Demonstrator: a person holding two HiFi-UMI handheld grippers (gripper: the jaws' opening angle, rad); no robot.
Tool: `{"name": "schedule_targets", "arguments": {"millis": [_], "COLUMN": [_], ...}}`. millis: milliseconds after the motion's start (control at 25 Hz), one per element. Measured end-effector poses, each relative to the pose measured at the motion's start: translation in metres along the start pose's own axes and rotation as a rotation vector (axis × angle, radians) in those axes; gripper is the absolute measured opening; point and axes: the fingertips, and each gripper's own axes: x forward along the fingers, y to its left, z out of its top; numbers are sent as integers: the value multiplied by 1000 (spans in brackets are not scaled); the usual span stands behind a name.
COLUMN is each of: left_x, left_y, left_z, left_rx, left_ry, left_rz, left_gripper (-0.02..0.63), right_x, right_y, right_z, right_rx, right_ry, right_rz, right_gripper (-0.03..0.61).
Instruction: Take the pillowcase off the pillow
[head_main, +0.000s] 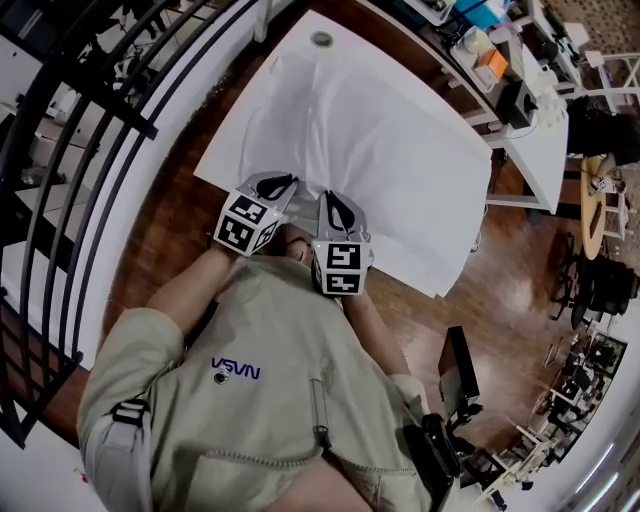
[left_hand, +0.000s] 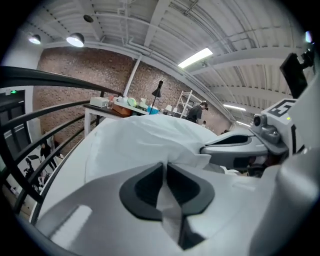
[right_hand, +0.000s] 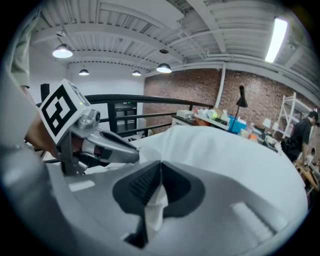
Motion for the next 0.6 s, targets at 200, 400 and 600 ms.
{"name": "schedule_targets", "arguments": {"millis": [200,400,600], "left_x": [-32,-41,-31], "left_y": [38,35,38], "left_z": [-11,-8,-34], "left_rx": [-126,-87,-115], "left_ry": [-67,-107,-35], "left_rz": [146,172,159], "left_gripper": [11,6,6], "right_x": [-18,-28,-18], "right_y": [-52,-63,-60], "right_z": [3,-4,-35], "right_rx": [74,114,199], "right_ry": [-61,-74,35], "right_rz": [-141,-189,-182], "right_gripper": [6,6,6]}}
